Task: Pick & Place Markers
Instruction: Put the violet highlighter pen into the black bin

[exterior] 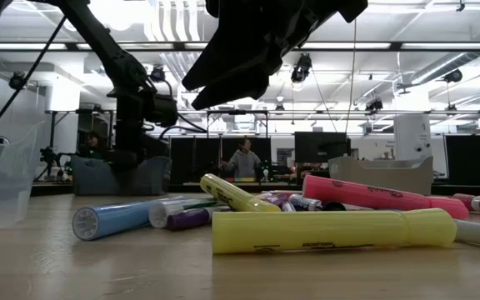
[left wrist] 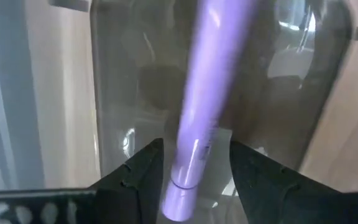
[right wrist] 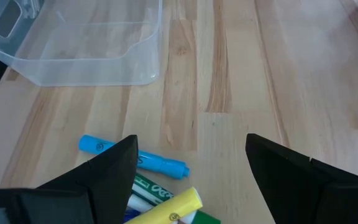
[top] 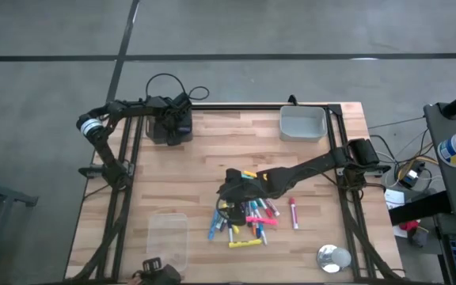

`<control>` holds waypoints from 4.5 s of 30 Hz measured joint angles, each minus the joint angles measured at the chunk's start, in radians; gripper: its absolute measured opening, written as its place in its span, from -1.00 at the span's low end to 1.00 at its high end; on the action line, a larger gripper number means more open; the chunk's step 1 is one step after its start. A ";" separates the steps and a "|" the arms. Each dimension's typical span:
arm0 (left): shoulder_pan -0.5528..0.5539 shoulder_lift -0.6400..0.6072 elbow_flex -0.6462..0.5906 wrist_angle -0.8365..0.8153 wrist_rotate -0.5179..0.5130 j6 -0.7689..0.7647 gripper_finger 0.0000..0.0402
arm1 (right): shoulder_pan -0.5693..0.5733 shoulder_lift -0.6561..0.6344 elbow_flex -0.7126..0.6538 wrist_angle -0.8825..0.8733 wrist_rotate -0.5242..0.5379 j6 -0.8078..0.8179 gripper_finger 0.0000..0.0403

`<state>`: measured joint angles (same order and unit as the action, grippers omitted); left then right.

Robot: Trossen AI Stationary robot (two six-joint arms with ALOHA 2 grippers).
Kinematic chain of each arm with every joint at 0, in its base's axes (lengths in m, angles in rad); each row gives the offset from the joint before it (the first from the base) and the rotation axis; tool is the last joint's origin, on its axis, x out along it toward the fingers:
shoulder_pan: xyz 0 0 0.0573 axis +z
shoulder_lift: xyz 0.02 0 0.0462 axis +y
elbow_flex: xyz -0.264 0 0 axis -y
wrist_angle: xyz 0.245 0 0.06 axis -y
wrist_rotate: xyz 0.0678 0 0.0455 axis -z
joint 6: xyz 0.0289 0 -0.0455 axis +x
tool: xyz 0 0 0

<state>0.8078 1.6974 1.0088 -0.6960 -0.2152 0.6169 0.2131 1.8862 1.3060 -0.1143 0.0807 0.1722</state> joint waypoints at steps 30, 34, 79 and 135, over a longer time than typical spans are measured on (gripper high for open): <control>-0.005 -0.042 0.030 -0.082 -0.017 -0.086 -0.73 | -0.005 0.000 -0.001 0.000 0.000 0.000 0.45; -0.005 -0.067 0.072 -0.175 -0.022 -0.113 -0.74 | -0.005 0.000 -0.001 -0.002 0.000 -0.025 0.45; -0.479 -0.423 0.230 -0.491 0.730 -0.690 -0.74 | -0.049 -0.027 0.063 0.215 0.345 -1.078 0.31; -0.583 -0.421 0.230 -0.376 0.832 -0.778 -0.72 | -0.043 -0.024 0.063 0.267 0.331 -1.203 -0.66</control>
<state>0.2249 1.2766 1.2385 -1.0718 0.6168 -0.1608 0.1703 1.8622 1.3693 0.1524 0.4117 -1.0310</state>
